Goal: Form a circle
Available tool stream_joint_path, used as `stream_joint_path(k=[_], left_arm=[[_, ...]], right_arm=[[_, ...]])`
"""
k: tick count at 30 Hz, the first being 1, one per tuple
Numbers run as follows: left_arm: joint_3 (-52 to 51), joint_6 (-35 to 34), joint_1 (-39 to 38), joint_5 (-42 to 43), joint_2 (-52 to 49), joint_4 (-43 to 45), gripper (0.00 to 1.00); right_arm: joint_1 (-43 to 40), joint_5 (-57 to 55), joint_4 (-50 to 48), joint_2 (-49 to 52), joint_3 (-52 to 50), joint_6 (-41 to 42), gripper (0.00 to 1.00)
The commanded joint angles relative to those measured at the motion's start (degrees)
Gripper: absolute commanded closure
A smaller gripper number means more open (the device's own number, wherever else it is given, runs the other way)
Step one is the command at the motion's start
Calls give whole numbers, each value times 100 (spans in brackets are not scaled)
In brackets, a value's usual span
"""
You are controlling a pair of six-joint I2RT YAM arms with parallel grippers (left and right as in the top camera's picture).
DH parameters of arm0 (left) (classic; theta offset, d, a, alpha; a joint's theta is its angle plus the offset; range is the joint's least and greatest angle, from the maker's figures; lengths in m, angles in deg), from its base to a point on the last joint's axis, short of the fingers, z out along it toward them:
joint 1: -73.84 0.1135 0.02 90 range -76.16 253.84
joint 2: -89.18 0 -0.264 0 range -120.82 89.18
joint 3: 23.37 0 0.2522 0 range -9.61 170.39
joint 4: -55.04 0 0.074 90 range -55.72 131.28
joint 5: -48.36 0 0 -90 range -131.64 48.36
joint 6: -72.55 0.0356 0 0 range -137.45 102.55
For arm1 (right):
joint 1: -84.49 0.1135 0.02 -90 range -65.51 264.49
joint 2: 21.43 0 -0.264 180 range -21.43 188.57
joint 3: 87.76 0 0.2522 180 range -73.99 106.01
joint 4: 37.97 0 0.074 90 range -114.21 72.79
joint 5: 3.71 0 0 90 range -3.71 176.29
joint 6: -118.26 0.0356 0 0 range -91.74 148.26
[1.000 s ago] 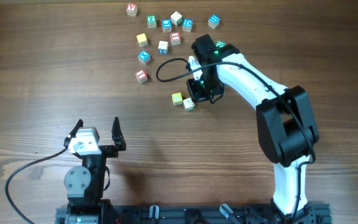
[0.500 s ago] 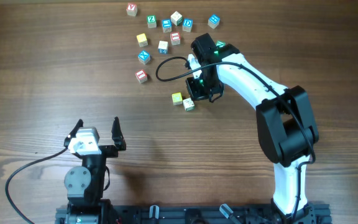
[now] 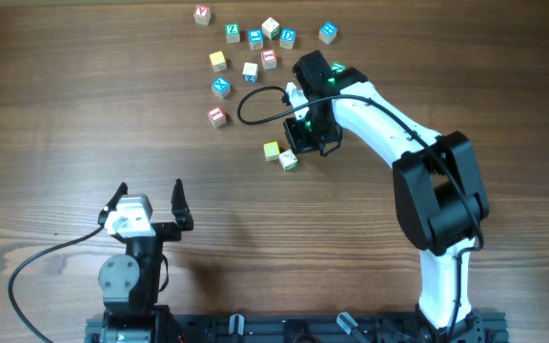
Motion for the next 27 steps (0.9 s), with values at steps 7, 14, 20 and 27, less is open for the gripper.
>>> stream_joint_path(k=[7,14,20,27], left_arm=[[-22,92,26,-11,0,-4,0],[-22,92,26,-11,0,-4,0],[-22,92,26,-11,0,-4,0],[-22,92,26,-11,0,-4,0]], right_arm=[[2,-990,-39,-11,155,24,96],[81,-1165,483,-11,1725,-245,96],[409,-1161,35,85,1707,-280,96],[669,-1163,-293,544,1705,-273,96]])
